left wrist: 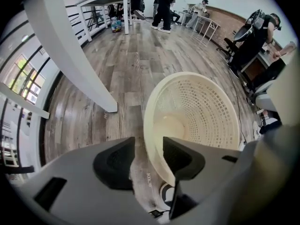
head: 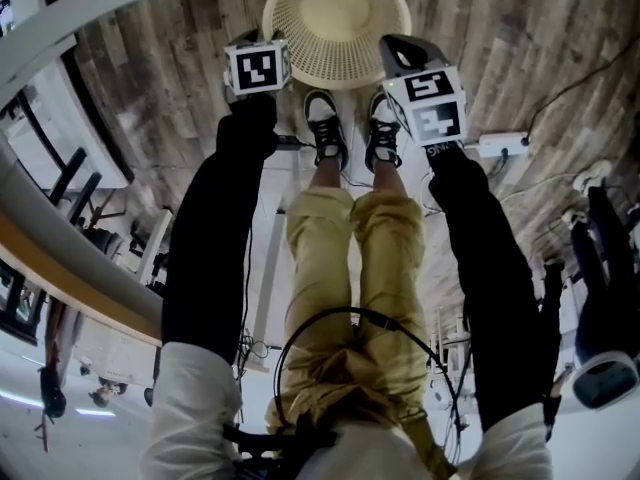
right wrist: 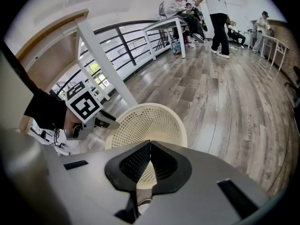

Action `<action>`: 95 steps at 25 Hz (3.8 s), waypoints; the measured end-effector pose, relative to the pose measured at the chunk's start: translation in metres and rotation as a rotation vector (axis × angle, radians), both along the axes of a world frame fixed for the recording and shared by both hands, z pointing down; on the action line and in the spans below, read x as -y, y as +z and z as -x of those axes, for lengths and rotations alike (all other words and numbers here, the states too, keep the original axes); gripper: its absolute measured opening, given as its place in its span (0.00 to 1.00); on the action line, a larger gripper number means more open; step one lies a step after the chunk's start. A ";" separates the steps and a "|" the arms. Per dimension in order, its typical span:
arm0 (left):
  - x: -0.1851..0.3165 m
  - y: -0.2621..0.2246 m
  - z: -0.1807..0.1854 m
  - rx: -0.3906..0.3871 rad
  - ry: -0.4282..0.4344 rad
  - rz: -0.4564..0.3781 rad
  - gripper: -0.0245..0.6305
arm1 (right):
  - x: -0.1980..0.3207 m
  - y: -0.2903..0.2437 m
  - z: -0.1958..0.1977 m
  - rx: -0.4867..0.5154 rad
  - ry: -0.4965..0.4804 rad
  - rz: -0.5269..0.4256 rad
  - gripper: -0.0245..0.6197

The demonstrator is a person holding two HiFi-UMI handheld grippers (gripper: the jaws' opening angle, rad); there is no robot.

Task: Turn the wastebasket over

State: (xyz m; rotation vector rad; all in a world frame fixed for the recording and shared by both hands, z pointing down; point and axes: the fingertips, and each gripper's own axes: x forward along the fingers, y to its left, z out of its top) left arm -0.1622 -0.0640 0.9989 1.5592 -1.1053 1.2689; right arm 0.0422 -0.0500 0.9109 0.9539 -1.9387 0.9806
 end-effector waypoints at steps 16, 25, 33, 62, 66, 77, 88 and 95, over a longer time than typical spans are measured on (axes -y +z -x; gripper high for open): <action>-0.009 -0.140 -0.050 -0.027 0.095 -0.148 0.20 | -0.001 -0.126 0.001 0.002 -0.016 -0.067 0.07; -0.019 -0.217 -0.106 -0.184 0.165 -0.215 0.04 | -0.017 -0.176 0.002 0.008 0.014 -0.127 0.07; -0.026 -0.334 -0.125 -0.289 0.177 -0.275 0.04 | -0.020 -0.286 -0.001 0.049 0.050 -0.230 0.07; -0.008 -0.835 -0.182 -0.588 0.108 -0.878 0.04 | 0.000 -0.781 -0.038 0.255 0.241 -0.822 0.07; -0.011 -0.871 -0.188 -0.624 0.087 -0.931 0.04 | -0.004 -0.819 -0.042 0.267 0.248 -0.887 0.07; 0.013 -0.953 -0.186 -0.607 0.133 -1.101 0.04 | 0.026 -0.903 -0.032 0.287 0.210 -1.047 0.07; 0.029 -0.997 -0.161 -0.611 0.147 -1.206 0.04 | 0.040 -0.950 -0.007 0.278 0.184 -1.167 0.07; 0.031 -1.020 -0.161 -0.615 0.165 -1.268 0.04 | 0.041 -0.972 -0.004 0.285 0.186 -1.222 0.07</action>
